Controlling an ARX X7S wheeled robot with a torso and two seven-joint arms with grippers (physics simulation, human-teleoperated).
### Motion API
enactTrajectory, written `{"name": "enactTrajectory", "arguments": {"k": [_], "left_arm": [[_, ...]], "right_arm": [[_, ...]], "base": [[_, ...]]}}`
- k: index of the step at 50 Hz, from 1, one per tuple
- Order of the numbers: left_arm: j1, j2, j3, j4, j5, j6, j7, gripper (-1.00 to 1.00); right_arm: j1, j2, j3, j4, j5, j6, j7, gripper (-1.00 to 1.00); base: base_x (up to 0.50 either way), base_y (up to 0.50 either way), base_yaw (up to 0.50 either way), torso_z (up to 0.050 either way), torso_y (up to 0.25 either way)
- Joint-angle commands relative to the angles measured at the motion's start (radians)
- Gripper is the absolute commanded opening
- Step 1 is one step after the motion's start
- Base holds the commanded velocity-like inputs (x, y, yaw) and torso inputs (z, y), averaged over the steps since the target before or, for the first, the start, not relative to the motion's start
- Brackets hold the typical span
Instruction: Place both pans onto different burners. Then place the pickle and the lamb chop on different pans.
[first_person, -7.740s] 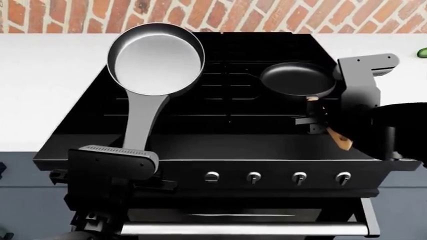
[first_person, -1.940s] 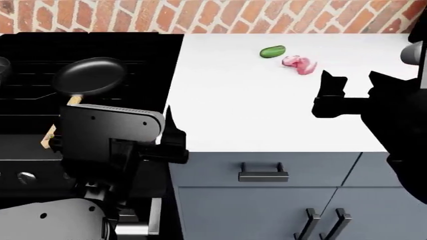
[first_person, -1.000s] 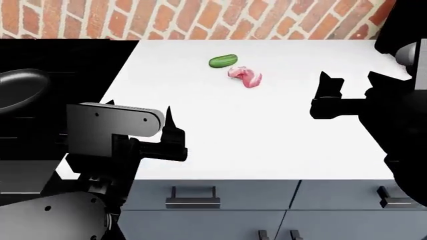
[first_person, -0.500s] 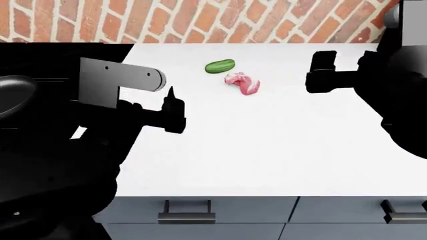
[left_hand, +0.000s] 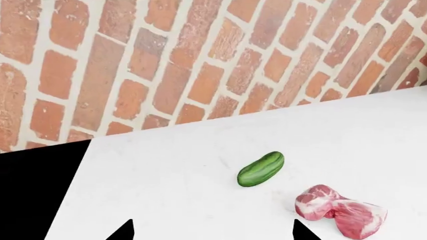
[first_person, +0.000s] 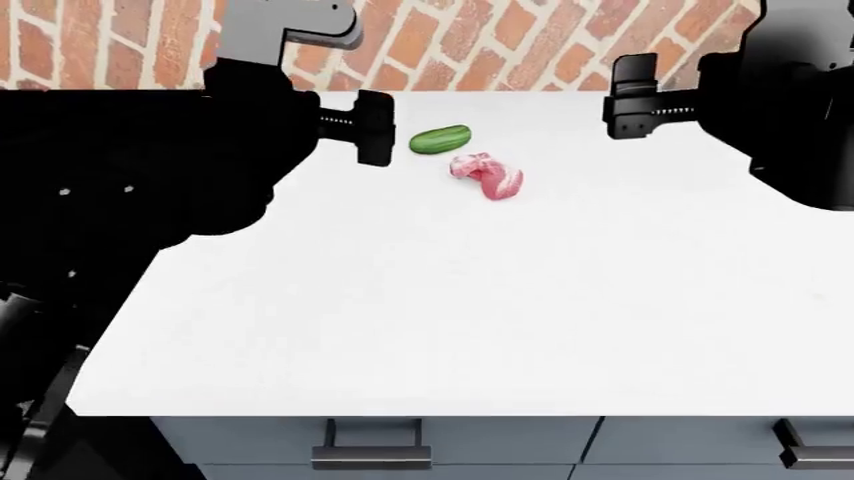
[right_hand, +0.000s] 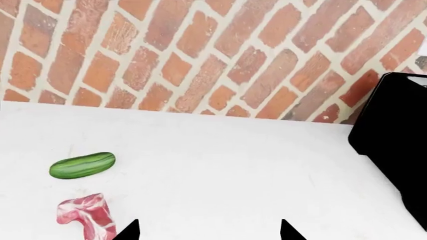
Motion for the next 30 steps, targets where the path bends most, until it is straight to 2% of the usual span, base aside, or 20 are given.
{"name": "enactTrajectory", "arguments": {"k": [1,18,30], "left_arm": [[-0.032,0.034,0.029,-0.127,0.045,0.037,0.077,1.00],[-0.014,0.044,0.043,-0.145,0.060,0.053,0.089,1.00],[-0.024,0.091,0.062,-0.240,0.082,0.074,0.155,1.00]], "right_arm": [[0.000,-0.008,-0.051,0.051,-0.041,-0.061,-0.026,1.00],[-0.006,-0.005,-0.057,0.053,-0.041,-0.071,-0.033,1.00],[-0.035,0.002,-0.066,0.044,-0.047,-0.089,-0.049,1.00]], "base": [[0.30,0.00,0.00,0.000,0.010],[0.28,0.00,0.00,0.000,0.001],[0.02,0.00,0.00,0.000,0.000]]}}
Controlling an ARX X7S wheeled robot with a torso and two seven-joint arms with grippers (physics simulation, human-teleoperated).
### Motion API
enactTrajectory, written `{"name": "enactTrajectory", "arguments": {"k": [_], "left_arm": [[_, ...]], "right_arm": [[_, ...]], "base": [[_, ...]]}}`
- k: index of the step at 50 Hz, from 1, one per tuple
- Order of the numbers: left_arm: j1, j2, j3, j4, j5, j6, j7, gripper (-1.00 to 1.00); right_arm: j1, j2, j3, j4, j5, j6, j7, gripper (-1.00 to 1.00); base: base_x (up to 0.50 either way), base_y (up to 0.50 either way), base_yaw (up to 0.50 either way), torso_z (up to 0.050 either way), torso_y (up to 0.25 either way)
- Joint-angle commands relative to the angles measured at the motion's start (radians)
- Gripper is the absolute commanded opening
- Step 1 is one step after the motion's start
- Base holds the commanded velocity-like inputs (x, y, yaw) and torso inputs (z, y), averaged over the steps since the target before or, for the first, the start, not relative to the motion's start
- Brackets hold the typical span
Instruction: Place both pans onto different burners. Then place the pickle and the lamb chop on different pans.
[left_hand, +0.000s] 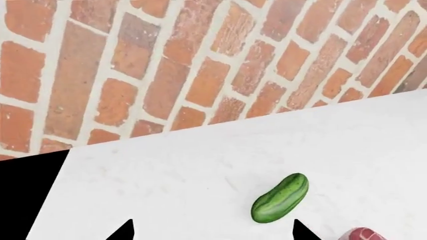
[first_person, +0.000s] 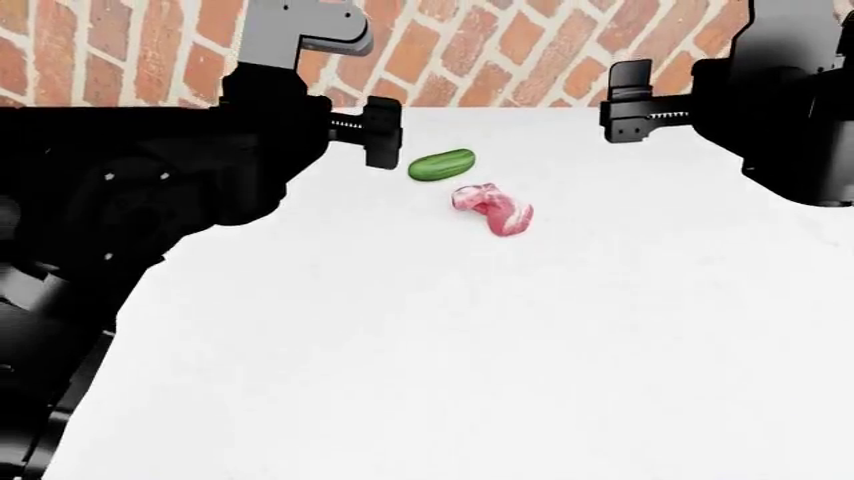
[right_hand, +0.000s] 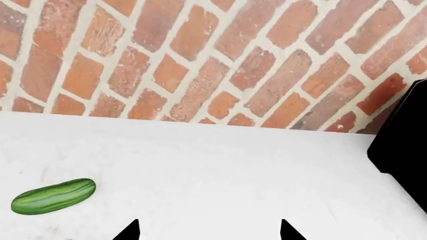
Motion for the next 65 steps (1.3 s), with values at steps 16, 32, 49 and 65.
{"name": "enactTrajectory", "arguments": {"k": [16,32,49,65], "left_arm": [[-0.088,0.218,0.123,-0.473,0.178,0.160,0.293,1.00],[-0.071,0.212,0.131,-0.544,0.243,0.317,0.369,1.00],[0.024,0.102,0.106,-0.367,0.251,0.417,0.331,1.00],[0.012,0.104,0.112,-0.356,0.255,0.395,0.307,1.00]], "right_arm": [[-0.036,-0.043,-0.126,0.105,-0.133,-0.147,-0.142,1.00],[0.138,-0.299,-0.345,0.580,-0.368,-0.301,-0.399,1.00],[0.244,-0.473,-0.448,1.023,-0.470,-0.420,-0.726,1.00],[0.217,-0.390,-0.499,0.822,-0.433,-0.301,-0.859,1.00]], "base": [[0.00,0.00,0.00,0.000,0.000],[0.00,0.00,0.00,0.000,0.000],[0.00,0.00,0.00,0.000,0.000],[0.00,0.00,0.00,0.000,0.001]]}}
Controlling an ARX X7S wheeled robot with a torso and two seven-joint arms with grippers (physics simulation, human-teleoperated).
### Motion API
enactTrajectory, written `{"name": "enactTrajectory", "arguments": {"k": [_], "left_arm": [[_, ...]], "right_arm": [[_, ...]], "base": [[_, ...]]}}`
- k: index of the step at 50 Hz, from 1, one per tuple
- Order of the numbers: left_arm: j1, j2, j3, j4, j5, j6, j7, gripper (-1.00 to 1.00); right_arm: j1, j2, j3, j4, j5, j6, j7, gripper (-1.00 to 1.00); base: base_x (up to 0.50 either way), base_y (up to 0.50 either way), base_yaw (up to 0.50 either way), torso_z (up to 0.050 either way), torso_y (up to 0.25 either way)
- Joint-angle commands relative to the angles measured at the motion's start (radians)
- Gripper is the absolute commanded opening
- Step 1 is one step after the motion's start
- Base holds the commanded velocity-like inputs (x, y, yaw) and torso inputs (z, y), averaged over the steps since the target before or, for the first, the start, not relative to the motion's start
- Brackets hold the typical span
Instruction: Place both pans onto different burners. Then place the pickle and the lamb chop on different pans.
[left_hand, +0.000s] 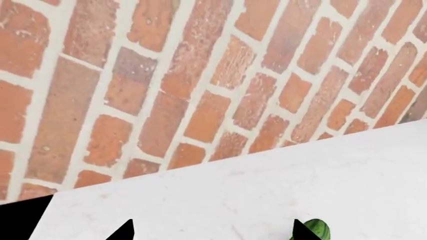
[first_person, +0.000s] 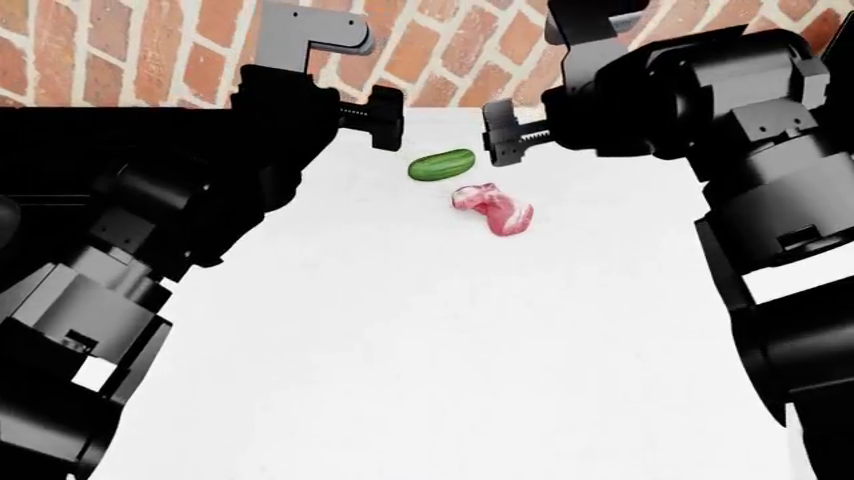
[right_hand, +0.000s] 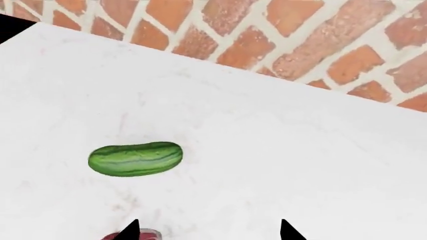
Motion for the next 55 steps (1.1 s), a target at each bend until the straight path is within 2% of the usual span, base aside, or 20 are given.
{"name": "enactTrajectory", "arguments": {"k": [1,9,29,55], "left_arm": [[0.014,-0.010,0.005,-0.002,0.016,0.035,0.003,1.00],[0.014,-0.017,0.003,0.016,0.011,0.025,-0.009,1.00],[0.009,-0.017,0.006,0.027,0.007,0.003,-0.023,1.00],[0.000,-0.026,0.003,0.074,-0.005,-0.022,-0.043,1.00]], "right_arm": [[-0.028,0.020,-0.074,-0.037,-0.020,-0.026,-0.141,1.00],[-0.043,0.056,-0.072,-0.131,0.010,0.019,-0.150,1.00],[-0.057,0.051,-0.114,-0.118,-0.001,0.023,-0.220,1.00],[-0.068,0.091,-0.102,-0.214,0.036,0.038,-0.253,1.00]], "base": [[0.00,0.00,0.00,0.000,0.000],[0.00,0.00,0.00,0.000,0.000],[0.00,0.00,0.00,0.000,0.000],[0.00,0.00,0.00,0.000,-0.101]]}}
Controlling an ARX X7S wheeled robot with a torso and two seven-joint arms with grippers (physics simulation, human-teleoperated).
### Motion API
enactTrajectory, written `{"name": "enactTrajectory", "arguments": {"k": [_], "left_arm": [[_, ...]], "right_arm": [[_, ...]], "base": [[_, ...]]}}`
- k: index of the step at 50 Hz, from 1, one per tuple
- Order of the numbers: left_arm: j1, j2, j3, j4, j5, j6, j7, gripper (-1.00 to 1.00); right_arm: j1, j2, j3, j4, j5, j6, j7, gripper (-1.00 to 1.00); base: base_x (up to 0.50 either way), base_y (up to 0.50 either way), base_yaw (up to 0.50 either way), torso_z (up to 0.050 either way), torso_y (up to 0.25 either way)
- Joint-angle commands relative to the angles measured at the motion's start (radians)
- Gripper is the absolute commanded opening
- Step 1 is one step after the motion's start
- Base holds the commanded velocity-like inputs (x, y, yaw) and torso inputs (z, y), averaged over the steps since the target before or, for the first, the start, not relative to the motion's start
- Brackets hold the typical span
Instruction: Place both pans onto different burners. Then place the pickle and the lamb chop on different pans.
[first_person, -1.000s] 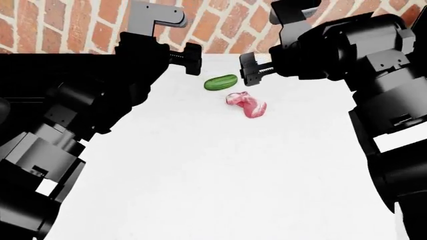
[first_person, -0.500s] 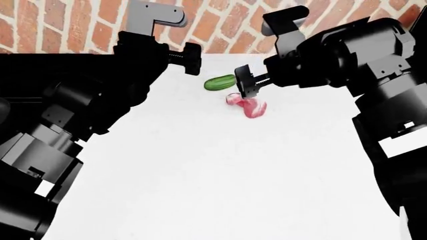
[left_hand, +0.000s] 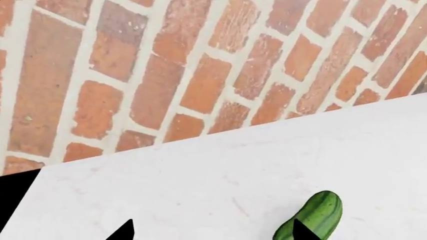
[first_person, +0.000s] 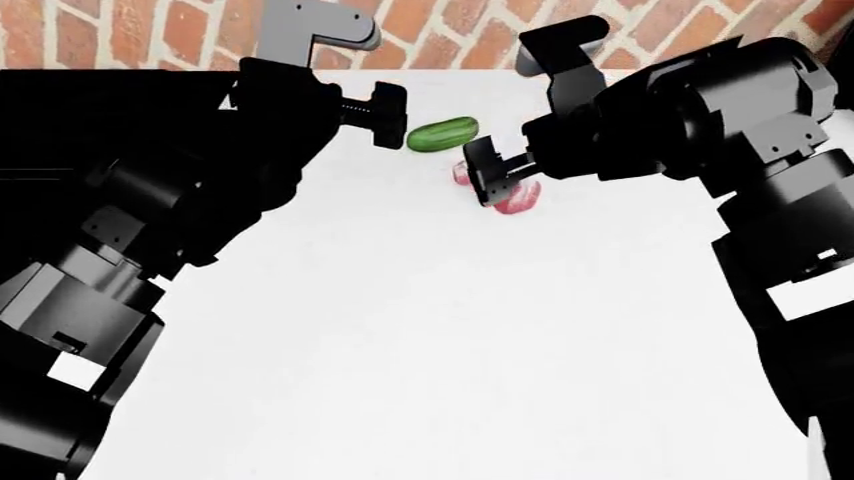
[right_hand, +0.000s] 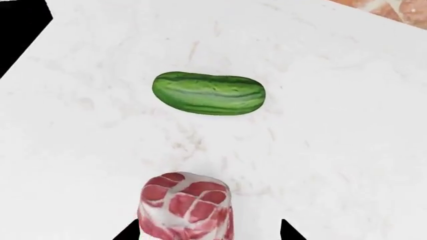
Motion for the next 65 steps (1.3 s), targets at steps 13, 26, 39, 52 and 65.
{"name": "enactTrajectory", "arguments": {"k": [13,26,39,52,65], "left_arm": [[0.006,-0.013,0.003,0.022,0.007,0.016,-0.007,1.00],[0.002,-0.013,0.003,0.033,0.002,0.004,-0.012,1.00],[0.008,-0.023,-0.006,0.071,-0.013,0.002,-0.019,1.00],[0.011,-0.036,-0.012,0.109,-0.024,-0.013,-0.044,1.00],[0.010,-0.039,-0.019,0.117,-0.040,-0.028,-0.053,1.00]], "right_arm": [[-0.027,0.008,-0.032,0.032,-0.025,-0.087,-0.060,1.00],[-0.038,0.039,-0.025,-0.047,-0.004,-0.062,-0.047,1.00],[-0.043,0.058,-0.004,-0.075,0.016,-0.054,-0.027,-1.00],[-0.049,0.082,0.012,-0.134,0.031,-0.035,0.021,-1.00],[-0.053,0.114,0.042,-0.212,0.054,-0.006,0.096,-1.00]], "base": [[0.00,0.00,0.00,0.000,0.000],[0.00,0.00,0.00,-0.003,-0.150],[0.00,0.00,0.00,-0.001,-0.023],[0.00,0.00,0.00,0.000,0.000],[0.00,0.00,0.00,-0.006,0.094]]}}
